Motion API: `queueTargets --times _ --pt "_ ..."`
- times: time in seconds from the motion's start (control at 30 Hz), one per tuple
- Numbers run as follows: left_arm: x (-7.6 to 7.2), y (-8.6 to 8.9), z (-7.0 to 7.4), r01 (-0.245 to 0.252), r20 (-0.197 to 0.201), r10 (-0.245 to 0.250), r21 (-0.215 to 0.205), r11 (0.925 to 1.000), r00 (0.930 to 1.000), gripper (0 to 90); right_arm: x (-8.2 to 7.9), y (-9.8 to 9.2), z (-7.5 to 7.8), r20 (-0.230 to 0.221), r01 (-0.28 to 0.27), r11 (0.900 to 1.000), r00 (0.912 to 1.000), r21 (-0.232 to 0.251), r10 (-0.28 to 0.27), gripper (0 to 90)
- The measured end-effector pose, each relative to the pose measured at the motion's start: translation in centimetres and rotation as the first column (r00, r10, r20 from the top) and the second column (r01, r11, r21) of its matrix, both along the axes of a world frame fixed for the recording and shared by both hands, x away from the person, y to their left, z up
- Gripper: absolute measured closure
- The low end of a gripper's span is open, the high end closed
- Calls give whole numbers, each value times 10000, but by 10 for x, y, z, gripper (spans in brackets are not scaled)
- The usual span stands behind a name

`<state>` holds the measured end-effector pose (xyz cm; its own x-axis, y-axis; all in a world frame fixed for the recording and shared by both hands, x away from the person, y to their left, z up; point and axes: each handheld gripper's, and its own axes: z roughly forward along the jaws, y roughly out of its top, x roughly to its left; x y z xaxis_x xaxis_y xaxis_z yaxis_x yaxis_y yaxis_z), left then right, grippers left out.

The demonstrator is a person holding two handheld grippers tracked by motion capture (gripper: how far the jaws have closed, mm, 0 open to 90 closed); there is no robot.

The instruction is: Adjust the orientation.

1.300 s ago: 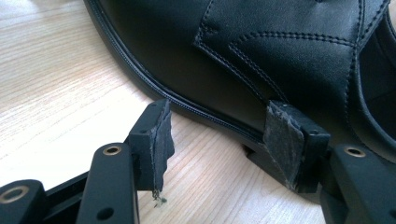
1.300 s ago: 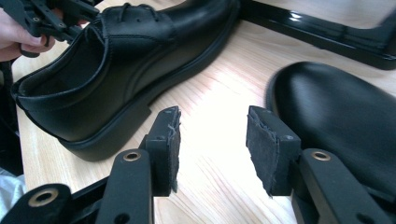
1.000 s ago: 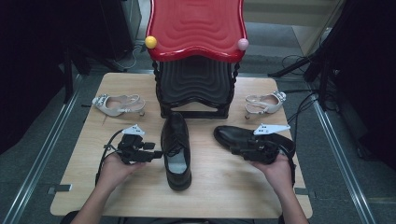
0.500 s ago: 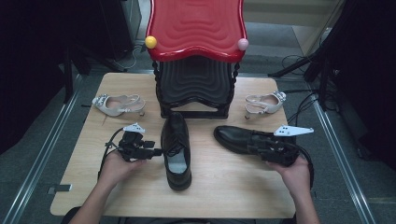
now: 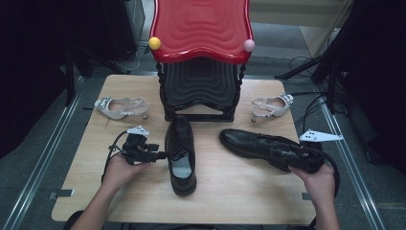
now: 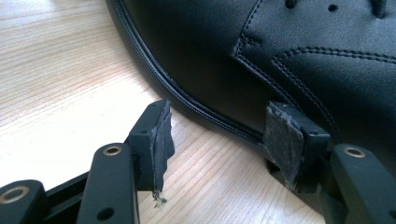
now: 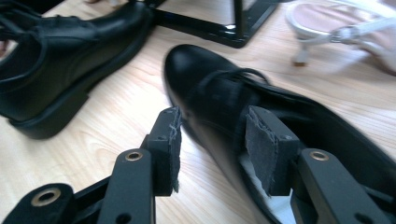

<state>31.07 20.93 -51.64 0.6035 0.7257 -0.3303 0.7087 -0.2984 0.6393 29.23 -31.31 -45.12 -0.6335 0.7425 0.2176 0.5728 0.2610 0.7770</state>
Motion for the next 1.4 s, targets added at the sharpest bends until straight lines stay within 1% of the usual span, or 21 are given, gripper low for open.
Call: queueTargets --times 0.03,0.1,0.23,0.3,0.4,0.5,0.57,0.6,0.63,0.77,0.83,0.93,0.97,1.03,1.07,1.2,1.4 --pt "0 0 0 -14 3 14 -19 10000 10000 419 0 -3 0 19 89 10000 10000 -18 -89 572" --pt "0 0 0 -18 5 18 -15 10000 10000 418 1 -7 -2 -113 188 9998 9998 19 -188 572" --pt "0 0 1 -8 42 8 100 10000 10000 418 6 -9 -15 -412 228 9990 9989 -391 -244 571" --pt "-1 0 1 -6 61 5 109 9999 10000 417 9 -8 -21 -610 174 9994 9980 -285 -191 572" --pt "-3 0 2 13 81 -14 129 9999 10000 414 14 0 -26 -809 -52 9993 9967 -383 21 574" --pt "-4 1 3 -11 108 9 151 9999 9999 409 20 11 -28 -952 -353 9990 9949 -260 327 585" --pt "-4 3 4 0 101 -2 187 9998 9999 408 22 18 -30 -990 -509 9978 9940 -434 464 579" --pt "-5 3 4 -10 93 8 175 9998 10000 408 23 21 -30 -1011 -490 9972 9939 -572 430 580" --pt "-5 3 4 -31 108 29 212 9998 9999 408 23 22 -30 -1062 -468 9971 9935 -595 403 583" --pt "-6 5 3 -67 95 65 312 9995 9999 407 26 21 -32 -1369 -268 9993 9903 -274 228 660" --pt "-7 6 4 -42 89 39 363 9993 10000 406 29 22 -34 -1514 -373 9991 9879 -209 337 684" --pt "-8 7 4 -96 107 92 383 9992 9999 406 30 24 -32 -1517 -366 9990 9879 -254 323 734" --pt "-8 7 5 -76 103 73 352 9994 9999 405 30 24 -31 -1584 -395 9991 9867 -165 364 763" --pt "-9 8 5 -100 107 97 345 9994 9999 404 29 27 -29 -1899 -340 9994 9812 44 342 809" --pt "-10 8 5 -138 140 134 327 9994 9998 404 29 29 -27 -1962 -305 9995 9801 68 312 818" --pt "-12 11 5 -179 156 174 320 9993 9997 404 28 36 -22 -1860 -110 9999 9825 -26 103 824" --pt "-15 15 5 -312 214 306 266 9992 9993 404 30 43 -17 -1740 -71 9996 9847 281 119 823"
